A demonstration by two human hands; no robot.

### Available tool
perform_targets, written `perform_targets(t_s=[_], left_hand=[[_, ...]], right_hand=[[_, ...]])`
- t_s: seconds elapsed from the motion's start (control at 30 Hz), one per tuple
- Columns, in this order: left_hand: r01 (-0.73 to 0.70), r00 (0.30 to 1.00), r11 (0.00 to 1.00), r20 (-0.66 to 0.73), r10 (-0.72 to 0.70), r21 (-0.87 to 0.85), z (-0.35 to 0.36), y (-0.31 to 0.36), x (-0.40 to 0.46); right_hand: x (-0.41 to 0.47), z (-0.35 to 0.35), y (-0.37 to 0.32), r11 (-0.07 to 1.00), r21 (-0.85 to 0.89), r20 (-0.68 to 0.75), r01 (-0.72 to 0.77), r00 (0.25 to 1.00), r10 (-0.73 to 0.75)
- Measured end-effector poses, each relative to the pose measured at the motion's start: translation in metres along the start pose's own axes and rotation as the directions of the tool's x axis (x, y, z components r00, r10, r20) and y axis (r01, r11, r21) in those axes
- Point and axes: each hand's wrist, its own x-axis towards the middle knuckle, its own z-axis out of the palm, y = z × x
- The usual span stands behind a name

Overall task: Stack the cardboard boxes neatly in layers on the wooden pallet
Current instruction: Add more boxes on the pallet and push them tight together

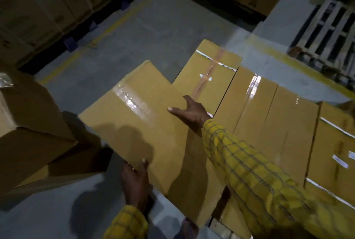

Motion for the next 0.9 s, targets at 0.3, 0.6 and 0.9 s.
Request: perform_targets(t_s=[0.3, 0.6, 0.9], left_hand=[[0.237, 0.955, 0.966, 0.156, -0.251, 0.103, 0.044, -0.214, 0.073], [0.300, 0.898, 0.954, 0.340, -0.279, -0.010, 0.070, -0.185, 0.096], [-0.179, 0.830, 0.899, 0.551, -0.081, 0.401, 0.025, -0.141, 0.128]], right_hand=[[0.061, 0.089, 0.079, 0.958, -0.282, 0.050, 0.055, 0.998, -0.043], [0.105, 0.119, 0.142, 0.899, -0.431, -0.036, 0.080, 0.994, -0.106], [0.041, 0.116, 0.183, 0.908, -0.416, -0.266, -0.052, 0.962, -0.067]])
